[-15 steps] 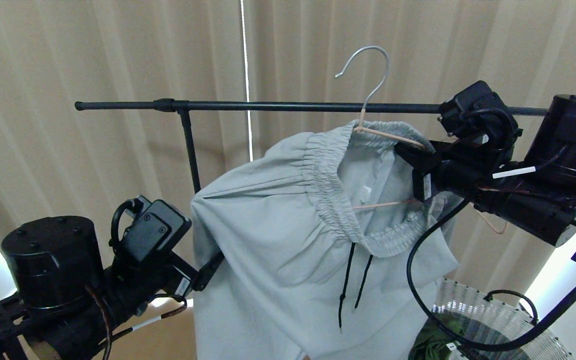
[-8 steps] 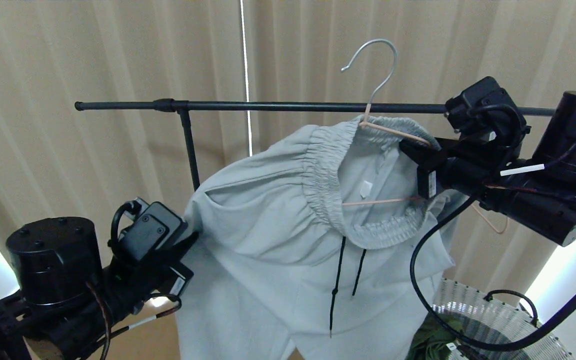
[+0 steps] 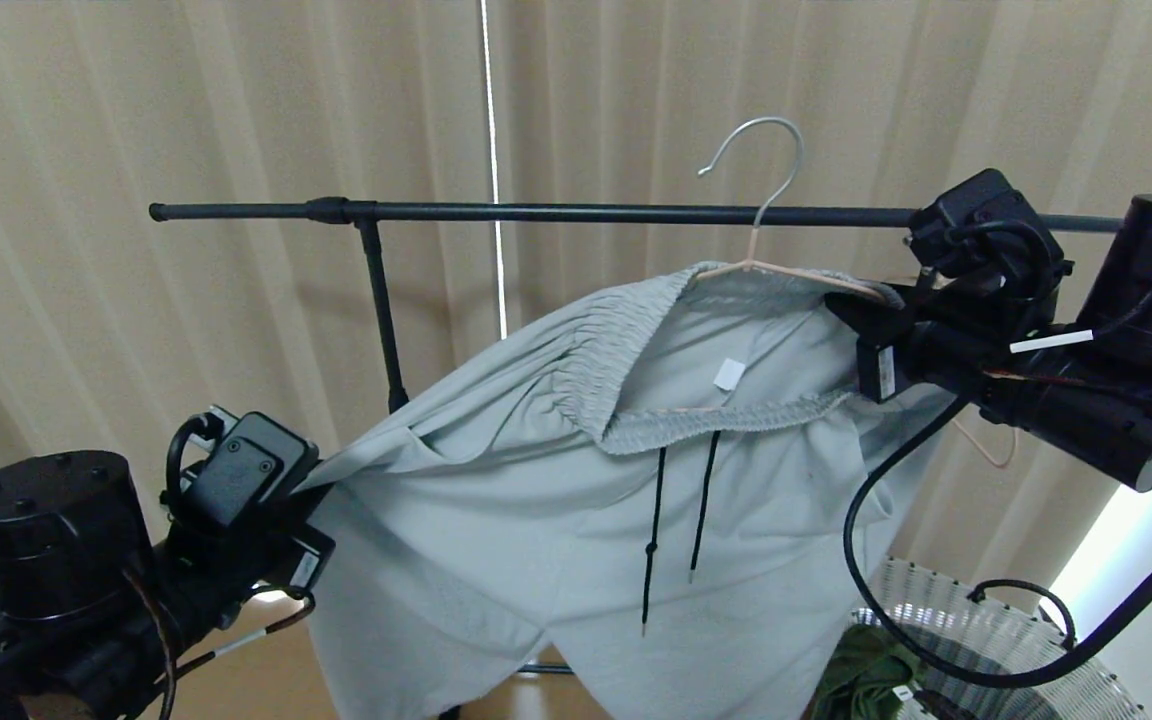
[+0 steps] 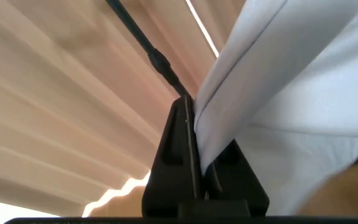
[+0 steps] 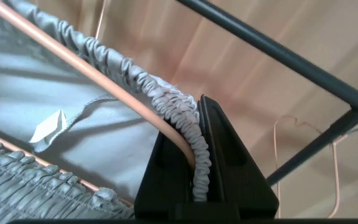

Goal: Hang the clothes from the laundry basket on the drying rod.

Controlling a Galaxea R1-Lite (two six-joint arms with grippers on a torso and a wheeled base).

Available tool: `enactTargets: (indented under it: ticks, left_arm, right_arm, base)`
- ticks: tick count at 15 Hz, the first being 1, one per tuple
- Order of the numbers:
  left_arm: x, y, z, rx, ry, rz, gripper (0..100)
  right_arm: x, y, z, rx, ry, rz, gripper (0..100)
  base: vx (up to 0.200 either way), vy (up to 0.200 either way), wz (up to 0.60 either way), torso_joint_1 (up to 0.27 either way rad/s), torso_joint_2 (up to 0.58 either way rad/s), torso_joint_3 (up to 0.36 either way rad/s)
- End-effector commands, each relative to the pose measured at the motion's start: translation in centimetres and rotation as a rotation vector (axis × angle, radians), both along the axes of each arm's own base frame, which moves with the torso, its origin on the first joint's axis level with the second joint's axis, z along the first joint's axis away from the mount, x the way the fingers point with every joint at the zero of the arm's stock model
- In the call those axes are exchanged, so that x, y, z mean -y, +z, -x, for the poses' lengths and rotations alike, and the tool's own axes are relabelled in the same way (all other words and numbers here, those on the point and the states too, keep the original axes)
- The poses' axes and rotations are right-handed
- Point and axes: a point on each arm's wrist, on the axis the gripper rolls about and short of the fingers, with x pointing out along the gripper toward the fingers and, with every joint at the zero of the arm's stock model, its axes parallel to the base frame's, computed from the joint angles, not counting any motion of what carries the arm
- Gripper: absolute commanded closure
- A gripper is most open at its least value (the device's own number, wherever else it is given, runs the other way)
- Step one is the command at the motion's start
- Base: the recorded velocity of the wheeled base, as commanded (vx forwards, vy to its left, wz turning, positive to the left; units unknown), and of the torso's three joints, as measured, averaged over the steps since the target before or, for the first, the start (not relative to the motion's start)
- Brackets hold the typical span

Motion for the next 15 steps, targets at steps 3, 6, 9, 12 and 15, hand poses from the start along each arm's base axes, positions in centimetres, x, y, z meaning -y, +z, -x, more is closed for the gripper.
enactTargets:
  ticks: [3, 6, 9, 12, 15]
  left_arm:
    - [0.1, -0.2, -0.2, -0.003, 0.001, 0.0, 0]
    - [0.0, 0.4, 0.3, 0.027, -0.011, 0.013, 0]
    - [1.1, 0.8, 1.5, 0.111, -0.077, 0.054, 0]
    - [2.2, 1.1, 2.6, 0.134, -0.156, 0.091, 0]
    - [2.5, 2.0, 3.6, 0.158, -0.237, 0.153, 0]
  right_arm:
    - [0.0, -0.2, 0.1, -0.007, 0.0, 0.004, 100]
    - [0.1, -0.4, 0.1, -0.044, -0.012, 0.02, 100]
    - [0.6, -0.2, 0.6, -0.126, -0.147, 0.074, 100]
    - [1.0, -0.2, 0.8, -0.181, -0.235, 0.114, 100]
    - [1.4, -0.2, 0.6, -0.196, -0.316, 0.133, 100]
  base:
    - [0.0, 0.0, 0.0, 0.0, 0.0, 0.0]
    - [0.0, 0.0, 0.0, 0.0, 0.0, 0.0]
    - [0.0, 0.0, 0.0, 0.0, 0.0, 0.0]
    - [0.0, 0.0, 0.0, 0.0, 0.0, 0.0]
    - [0.0, 0.0, 0.0, 0.0, 0.0, 0.0]
